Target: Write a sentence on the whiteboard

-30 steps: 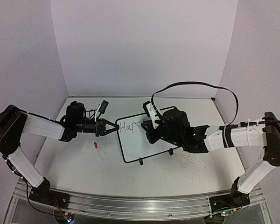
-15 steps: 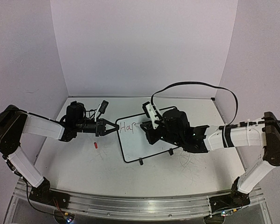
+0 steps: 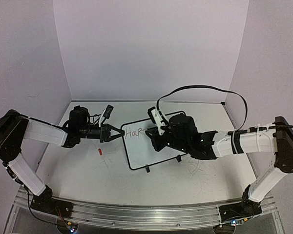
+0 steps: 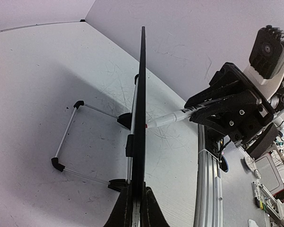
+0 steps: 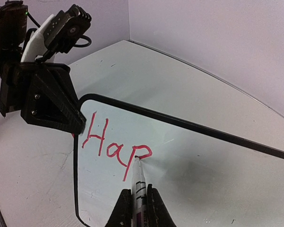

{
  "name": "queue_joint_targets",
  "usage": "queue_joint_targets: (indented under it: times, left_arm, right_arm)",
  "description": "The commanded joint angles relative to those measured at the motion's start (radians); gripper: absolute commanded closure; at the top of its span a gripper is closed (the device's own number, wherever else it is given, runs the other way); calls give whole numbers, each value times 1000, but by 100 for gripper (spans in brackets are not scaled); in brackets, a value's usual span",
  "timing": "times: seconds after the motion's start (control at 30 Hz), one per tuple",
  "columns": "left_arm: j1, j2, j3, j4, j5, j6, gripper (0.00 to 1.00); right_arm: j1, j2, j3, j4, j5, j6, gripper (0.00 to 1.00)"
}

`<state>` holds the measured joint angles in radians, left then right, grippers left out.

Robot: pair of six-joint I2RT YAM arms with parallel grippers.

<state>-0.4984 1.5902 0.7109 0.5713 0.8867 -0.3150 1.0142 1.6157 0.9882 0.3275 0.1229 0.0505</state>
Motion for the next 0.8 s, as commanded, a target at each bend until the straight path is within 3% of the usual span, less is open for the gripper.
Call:
queue_joint_targets:
  times: [0.0,0.77]
  left_arm:
    - [-3,-33,9,3,35,4,100]
    - [-3,-22,14,1,38,8,100]
  right_arm:
    - [-8,-70,-19,32,30,10,100]
    - [-47,-63,-27,63,-76,-22,100]
